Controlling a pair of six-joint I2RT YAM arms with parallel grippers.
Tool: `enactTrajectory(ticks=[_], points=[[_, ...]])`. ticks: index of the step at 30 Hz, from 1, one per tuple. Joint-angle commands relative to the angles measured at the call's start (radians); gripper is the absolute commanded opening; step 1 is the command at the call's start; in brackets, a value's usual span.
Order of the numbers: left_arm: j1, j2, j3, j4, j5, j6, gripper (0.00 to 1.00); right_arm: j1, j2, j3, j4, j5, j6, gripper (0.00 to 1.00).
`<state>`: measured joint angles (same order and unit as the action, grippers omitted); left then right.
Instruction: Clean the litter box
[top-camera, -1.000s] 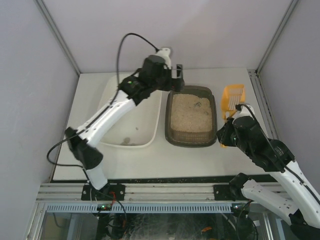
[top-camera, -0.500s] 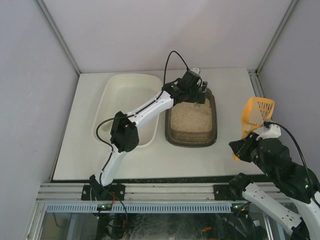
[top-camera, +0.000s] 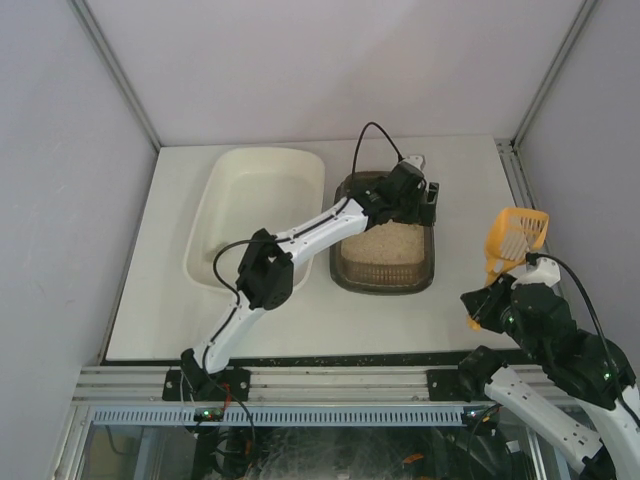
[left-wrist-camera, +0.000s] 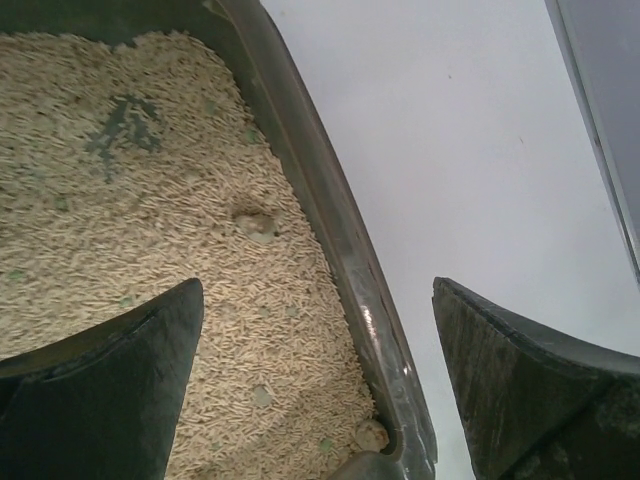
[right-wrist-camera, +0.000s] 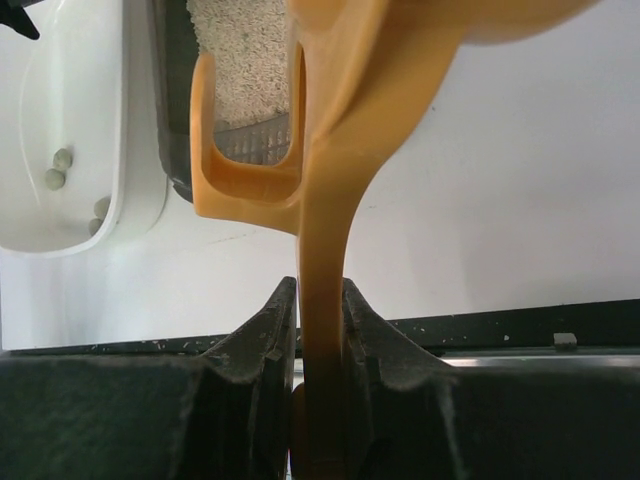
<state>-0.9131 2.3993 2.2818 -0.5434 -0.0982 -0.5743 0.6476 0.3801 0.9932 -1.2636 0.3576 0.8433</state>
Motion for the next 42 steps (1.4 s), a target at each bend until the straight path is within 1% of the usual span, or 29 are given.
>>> enactTrajectory(ticks=[1,2,3,6,7,10,14,19,21,22,23,24,25,26,27,30,33,37,40,42], points=[[-0.022,0.014,0.053,0.073,0.040,-0.045,1.00,-0.004,-0.029,-0.016,0.008,0.025,0.023,0.00],[-0.024,0.025,0.053,0.080,0.053,-0.055,0.99,-0.004,-0.035,-0.016,0.007,0.023,0.024,0.00],[-0.024,0.032,0.053,0.082,0.059,-0.063,0.97,-0.003,-0.040,-0.016,0.007,0.018,0.027,0.00],[-0.024,0.048,0.046,0.099,0.077,-0.073,0.89,-0.003,-0.059,-0.016,0.007,0.009,0.032,0.00],[-0.024,0.054,0.048,0.101,0.083,-0.072,0.85,-0.003,-0.064,-0.016,0.005,0.009,0.035,0.00],[-0.024,0.070,0.049,0.103,0.092,-0.052,0.77,-0.002,-0.072,-0.016,0.007,0.010,0.035,0.00],[-0.023,0.094,0.047,0.097,0.112,0.027,0.65,0.002,-0.083,-0.006,0.025,0.001,0.039,0.00],[-0.023,0.112,0.053,0.078,0.154,0.192,0.50,0.024,-0.092,0.021,0.031,0.022,0.034,0.00],[-0.022,0.114,0.059,0.074,0.179,0.248,0.41,0.038,-0.093,0.021,0.023,0.039,0.042,0.00],[-0.023,0.113,0.064,0.071,0.194,0.274,0.34,0.046,-0.095,0.021,0.019,0.048,0.048,0.00],[-0.023,0.114,0.068,0.067,0.214,0.298,0.24,0.054,-0.099,0.021,0.015,0.057,0.053,0.00],[-0.023,0.115,0.073,0.062,0.225,0.320,0.19,0.065,-0.106,0.021,0.009,0.069,0.059,0.00],[-0.023,0.115,0.080,0.057,0.241,0.340,0.07,0.076,-0.113,0.021,0.003,0.083,0.066,0.00],[-0.023,0.114,0.084,0.052,0.257,0.358,0.02,0.090,-0.122,0.021,-0.004,0.098,0.078,0.00],[-0.023,0.110,0.085,0.049,0.294,0.382,0.01,0.109,-0.130,0.021,-0.011,0.112,0.090,0.00],[-0.024,0.093,0.077,0.018,0.377,0.472,0.00,0.188,-0.165,0.022,-0.034,0.163,0.146,0.00],[-0.024,0.058,0.039,-0.031,0.513,0.592,0.00,0.287,-0.224,0.021,-0.083,0.229,0.247,0.00],[-0.024,-0.005,-0.033,-0.132,0.598,0.745,0.00,0.420,-0.317,0.019,-0.150,0.307,0.379,0.00],[-0.024,-0.056,-0.091,-0.233,0.643,0.888,0.00,0.459,-0.359,0.015,-0.175,0.319,0.419,0.00],[-0.024,-0.090,-0.126,-0.326,0.687,1.024,0.00,0.461,-0.355,0.015,-0.185,0.319,0.426,0.00]])
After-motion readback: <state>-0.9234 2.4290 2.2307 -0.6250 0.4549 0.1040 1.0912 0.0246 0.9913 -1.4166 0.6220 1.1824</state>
